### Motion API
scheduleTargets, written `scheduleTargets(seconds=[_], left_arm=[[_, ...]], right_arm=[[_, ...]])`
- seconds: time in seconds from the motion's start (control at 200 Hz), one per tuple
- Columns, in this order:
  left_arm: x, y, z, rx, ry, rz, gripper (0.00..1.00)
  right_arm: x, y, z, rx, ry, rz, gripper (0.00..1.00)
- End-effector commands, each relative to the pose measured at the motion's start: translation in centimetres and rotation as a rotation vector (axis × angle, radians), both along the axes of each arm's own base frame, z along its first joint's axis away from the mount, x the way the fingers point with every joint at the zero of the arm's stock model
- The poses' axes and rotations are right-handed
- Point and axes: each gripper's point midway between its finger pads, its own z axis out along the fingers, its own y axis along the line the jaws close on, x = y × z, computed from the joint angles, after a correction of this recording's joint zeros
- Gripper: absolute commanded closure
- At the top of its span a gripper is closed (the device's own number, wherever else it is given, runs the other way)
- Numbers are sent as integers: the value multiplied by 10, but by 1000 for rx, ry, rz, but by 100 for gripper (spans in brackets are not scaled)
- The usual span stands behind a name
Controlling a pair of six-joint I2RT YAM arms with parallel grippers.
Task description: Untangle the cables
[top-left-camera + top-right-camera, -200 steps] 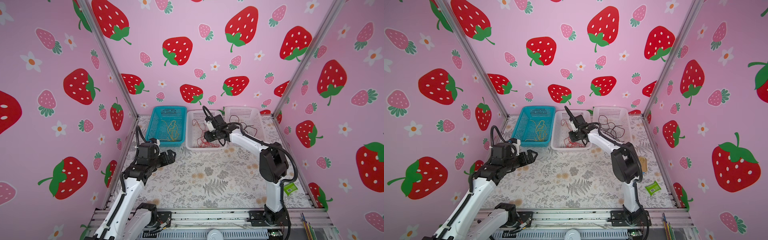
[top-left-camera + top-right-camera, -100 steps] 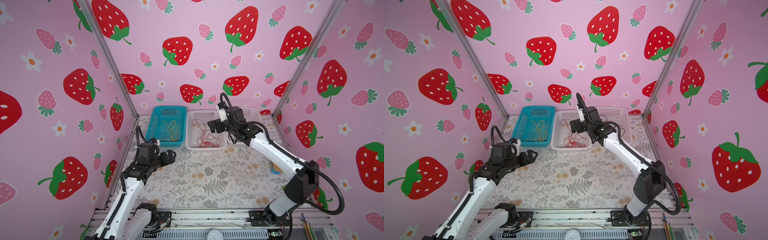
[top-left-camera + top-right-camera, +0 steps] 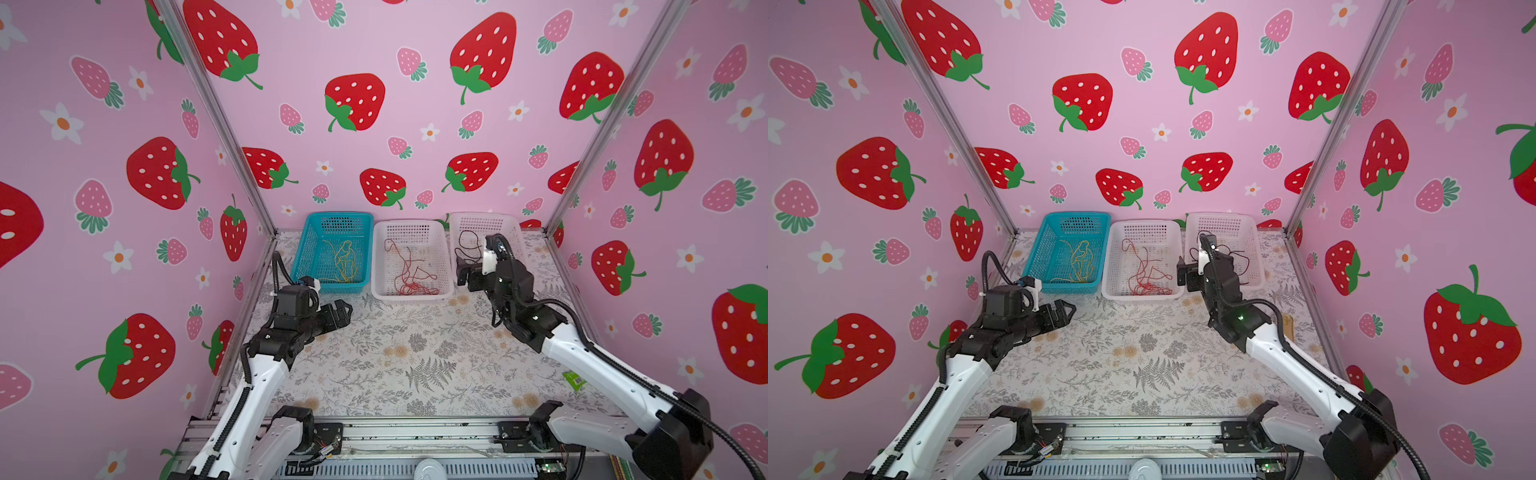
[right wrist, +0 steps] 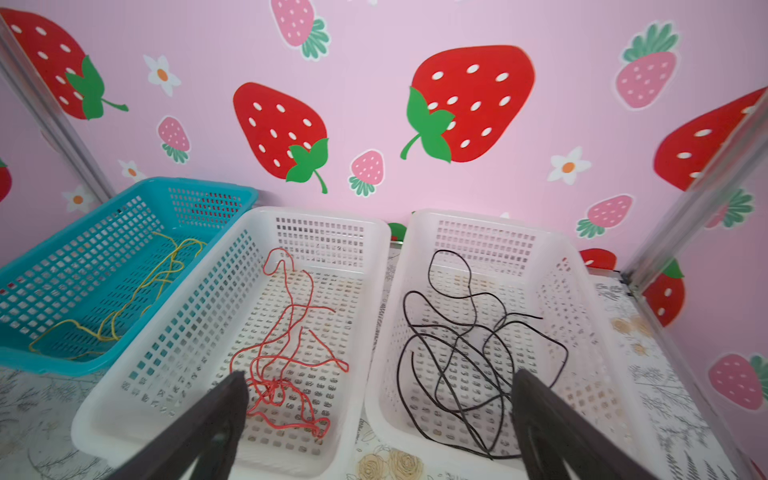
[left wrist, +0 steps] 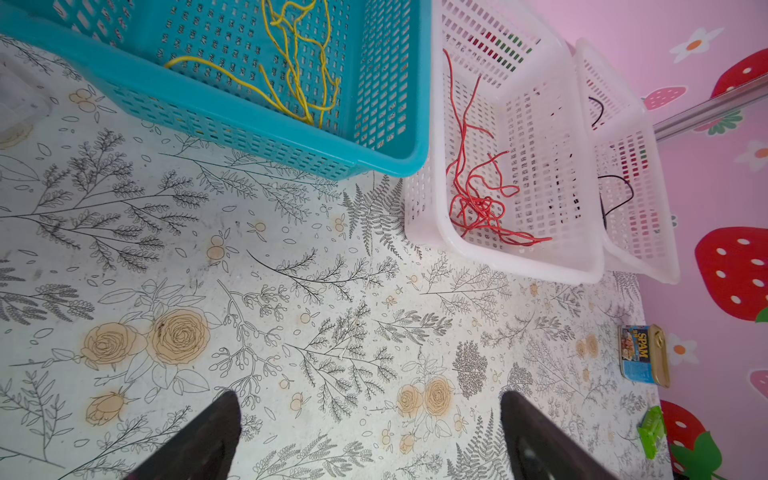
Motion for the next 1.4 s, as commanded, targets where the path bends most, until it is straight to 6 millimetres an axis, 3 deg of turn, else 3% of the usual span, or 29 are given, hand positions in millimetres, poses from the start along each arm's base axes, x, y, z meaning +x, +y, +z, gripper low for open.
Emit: scheduleTargets(seconds=[0.0, 0.16, 0.275, 0.36, 0.505, 0.81, 0.97, 1.396], left_arm=[[0, 6, 6, 5, -13, 36, 1], [0, 13, 7, 44, -16, 85, 1], [-1, 29, 2, 125, -30, 181, 1], [-3, 37, -1, 169, -53, 230, 1], [-6, 36, 0, 245, -160, 222, 1], [-11, 29, 5, 386, -371, 126, 1], [-5, 28, 3, 445, -452, 88, 1], [29, 63, -9, 527, -413, 252, 1]], right_arm=[[-3, -35, -1, -4, -89, -145, 1], [-10, -75, -28, 4, -71, -274, 1], [-16, -103, -52, -20, -60, -366, 1], [-26, -130, -58, 38, -85, -446, 1], [-34, -158, -74, 30, -124, -535, 1], [-9, -176, -116, -83, -36, -581, 1], [-4, -188, -116, -9, -58, -581, 1], [14, -189, -142, -94, -56, -555, 1]])
